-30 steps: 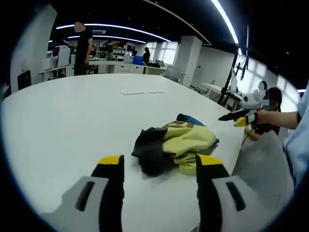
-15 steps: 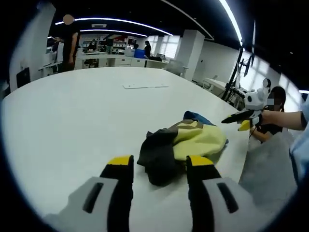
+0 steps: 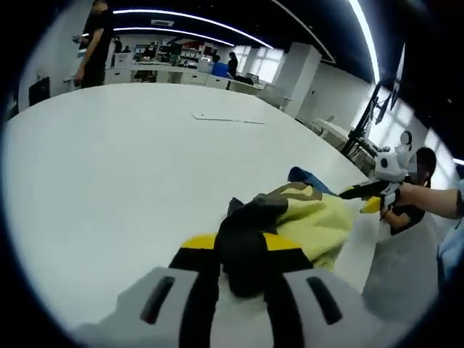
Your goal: Fold the garment on the visible template until the final outline fits inside the template.
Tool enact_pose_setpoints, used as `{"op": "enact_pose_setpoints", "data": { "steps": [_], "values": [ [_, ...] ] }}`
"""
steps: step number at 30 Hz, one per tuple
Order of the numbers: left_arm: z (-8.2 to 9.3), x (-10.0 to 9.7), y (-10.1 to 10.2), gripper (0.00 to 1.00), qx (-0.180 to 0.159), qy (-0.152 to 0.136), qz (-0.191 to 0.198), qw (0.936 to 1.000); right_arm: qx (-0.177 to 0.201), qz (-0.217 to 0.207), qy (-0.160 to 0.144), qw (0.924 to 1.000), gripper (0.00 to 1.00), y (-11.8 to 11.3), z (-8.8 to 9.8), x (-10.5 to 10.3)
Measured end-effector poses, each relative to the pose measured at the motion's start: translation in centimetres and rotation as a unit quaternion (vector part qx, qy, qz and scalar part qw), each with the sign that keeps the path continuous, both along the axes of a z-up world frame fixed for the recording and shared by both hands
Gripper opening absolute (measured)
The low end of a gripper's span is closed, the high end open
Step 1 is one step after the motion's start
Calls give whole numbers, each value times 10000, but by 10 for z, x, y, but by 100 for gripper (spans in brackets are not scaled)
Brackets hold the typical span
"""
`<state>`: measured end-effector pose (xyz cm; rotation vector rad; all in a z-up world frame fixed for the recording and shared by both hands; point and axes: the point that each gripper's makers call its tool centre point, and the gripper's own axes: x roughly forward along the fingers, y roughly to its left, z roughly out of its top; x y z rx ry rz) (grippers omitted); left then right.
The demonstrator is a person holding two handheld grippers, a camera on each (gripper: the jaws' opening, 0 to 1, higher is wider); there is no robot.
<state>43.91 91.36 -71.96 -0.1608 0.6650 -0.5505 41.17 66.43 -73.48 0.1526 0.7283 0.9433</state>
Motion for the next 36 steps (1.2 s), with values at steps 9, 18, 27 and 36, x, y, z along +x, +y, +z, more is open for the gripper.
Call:
{"op": "enact_pose_setpoints", "data": {
  "steps": [9,18,27,36],
  "values": [
    [-11,13,-4,15,-9,98,-22,9999,70,-110,39,9999,39,5,-2,10],
    [-19,14,-10,14,-49,183,-229,9996,95,-332,237,9991,25,6,-11,20],
    [-20,10,-13,15,-71,178,-375,9991,781,-675,283,9943,17,14,9,35],
    [-19,10,-16,17,-130,113,-598,9981,646,-740,825,9917,17,17,-20,36]
  ]
}}
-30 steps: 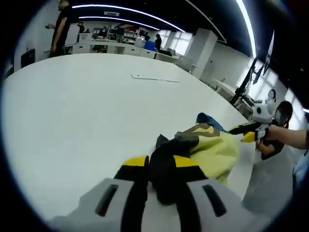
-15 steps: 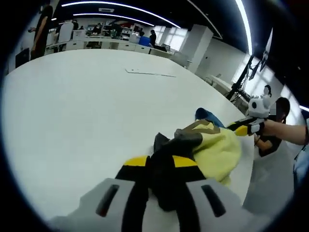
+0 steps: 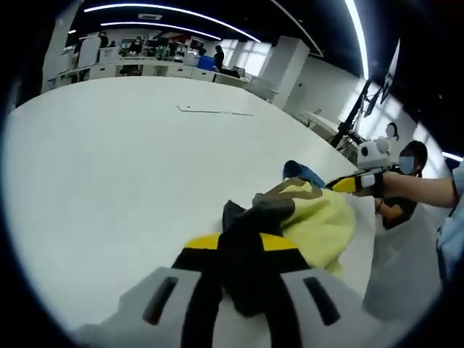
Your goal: Fold the garment on the visible template until the final outline fits inside the template.
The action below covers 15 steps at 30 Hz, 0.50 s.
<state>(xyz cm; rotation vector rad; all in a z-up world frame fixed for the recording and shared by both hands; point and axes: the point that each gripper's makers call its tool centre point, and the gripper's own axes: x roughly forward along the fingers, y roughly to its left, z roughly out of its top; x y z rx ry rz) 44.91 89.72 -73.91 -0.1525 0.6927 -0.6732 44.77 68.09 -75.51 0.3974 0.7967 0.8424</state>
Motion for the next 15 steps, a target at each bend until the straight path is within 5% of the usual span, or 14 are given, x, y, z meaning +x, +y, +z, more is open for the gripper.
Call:
{"op": "enact_pose_setpoints", "data": {
  "steps": [5,8,15],
  "values": [
    [0,-3,-2,14,-30,-5,-42,10000,114,-23,216,9997,11,6,-6,-6],
    [2,-4,-1,6,-57,13,2,10000,92,-44,134,9999,0,7,-3,-8],
    [14,-6,6,0,-200,-62,176,9996,162,-94,-241,9995,0,-1,20,-9]
  ]
}}
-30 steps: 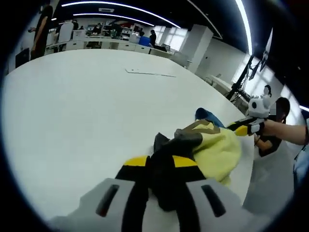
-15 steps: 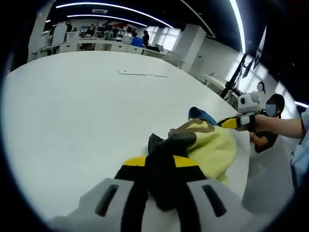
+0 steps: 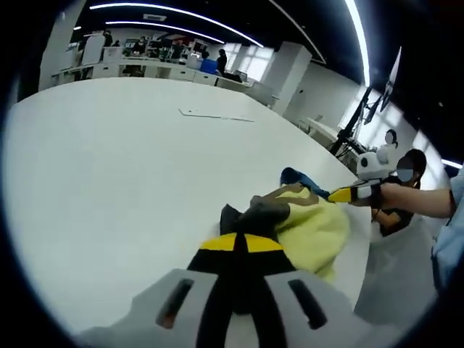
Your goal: Fold the garment on the visible template until the final outline fits inside the template.
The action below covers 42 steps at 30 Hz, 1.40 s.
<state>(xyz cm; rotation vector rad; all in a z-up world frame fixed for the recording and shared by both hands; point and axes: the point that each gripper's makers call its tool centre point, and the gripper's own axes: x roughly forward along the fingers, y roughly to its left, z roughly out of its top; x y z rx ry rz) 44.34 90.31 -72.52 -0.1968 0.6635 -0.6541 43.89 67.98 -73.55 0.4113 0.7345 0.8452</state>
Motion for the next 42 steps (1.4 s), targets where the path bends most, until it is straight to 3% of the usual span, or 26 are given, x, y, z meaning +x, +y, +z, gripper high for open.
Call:
{"op": "enact_pose_setpoints", "data": {
  "steps": [8,20,31,42],
  "values": [
    [22,0,5,0,-25,-218,58,9997,-64,36,-613,9981,0,-7,35,0],
    [85,9,13,0,58,-931,66,9956,67,54,-1389,9903,0,-5,94,7],
    [152,29,18,0,78,-1624,154,9866,157,196,-2221,9747,0,3,166,16],
    [198,63,28,0,160,-2094,197,9775,161,377,-2937,9550,0,15,227,46]
  ]
}}
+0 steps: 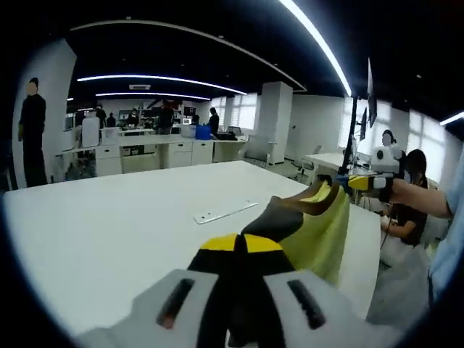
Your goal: Fold the garment on the visible template until the final outline fits inside the template.
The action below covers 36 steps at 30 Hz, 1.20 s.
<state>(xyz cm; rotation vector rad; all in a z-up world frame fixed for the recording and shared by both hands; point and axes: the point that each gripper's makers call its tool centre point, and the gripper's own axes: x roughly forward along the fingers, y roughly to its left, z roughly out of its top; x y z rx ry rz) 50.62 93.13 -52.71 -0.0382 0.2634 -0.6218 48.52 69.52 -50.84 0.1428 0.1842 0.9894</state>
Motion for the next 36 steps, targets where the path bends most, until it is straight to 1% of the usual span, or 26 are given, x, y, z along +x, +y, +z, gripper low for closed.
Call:
{"op": "enact_pose_setpoints", "data": {
  "steps": [2,4,5,8,10,11,13,14,15,16,17,19,20,21,22,23,24,25,26,28,29,30,32,33,34,36],
  "values": [
    [6,7,2,0,-78,-45,-1,10000,6,15,-103,9999,0,1,6,8],
    [8,18,5,0,-36,-97,30,9999,-4,46,-107,9999,0,3,4,22],
    [6,25,7,0,-9,-74,50,10000,-31,17,-45,10000,0,2,-1,36],
    [-4,41,9,0,-4,13,142,9999,-128,11,-15,9999,0,7,-10,52],
    [-15,52,12,0,72,124,227,9996,-177,-4,68,9998,0,11,-20,63],
    [-21,59,13,0,100,134,233,9996,-208,-19,132,9997,0,13,-27,70],
    [-33,70,15,0,93,253,299,9992,-322,-27,226,9992,0,15,-41,81],
    [-35,73,15,0,105,257,297,9992,-362,-30,271,9990,0,15,-47,86],
    [-44,80,16,0,112,352,332,9988,-426,-45,366,9984,0,15,-57,93],
    [-49,84,16,0,114,396,331,9986,-450,-50,383,9982,0,15,-60,95],
    [-57,91,16,0,137,419,326,9985,-511,-99,526,9973,0,14,-71,102],
    [-70,98,15,0,147,561,339,9977,-602,-92,577,9965,0,14,-83,109],
    [-79,104,15,0,165,583,340,9976,-663,-111,668,9955,0,15,-94,116],
    [-91,109,17,0,142,769,376,9962,-722,-108,731,9946,0,16,-103,121],
    [-97,112,17,0,120,850,398,9955,-774,-99,758,9941,0,17,-110,125],
    [-102,117,17,0,151,784,390,9960,-821,-117,814,9932,0,18,-117,130],
    [-113,122,17,0,160,914,404,9949,-861,-122,875,9924,0,20,-126,136],
    [-120,125,17,0,81,1057,440,9934,-885,-128,920,9917,0,21,-133,140],
    [-128,131,17,0,125,1029,423,9937,-938,-151,1049,9899,0,22,-144,147],
    [-141,137,17,0,134,1164,463,9920,-1028,-237,1113,9882,0,22,-158,159],
    [-146,141,18,0,162,1158,491,9919,-1026,-280,1163,9875,0,22,-162,164],
    [-151,145,19,0,109,1227,536,9909,-1035,-297,1215,9867,0,23,-169,170],
    [-161,152,20,0,93,1256,603,9902,-1105,-352,1307,9846,0,23,-179,178],
    [-166,155,21,0,61,1316,648,9892,-1125,-360,1301,9844,0,24,-182,181],
    [-173,158,22,0,-1,1416,723,9873,-1169,-377,1395,9826,0,25,-190,185],
    [-185,163,24,0,48,1485,764,9859,-1297,-415,1419,9805,0,26,-200,192]
  ]
}}
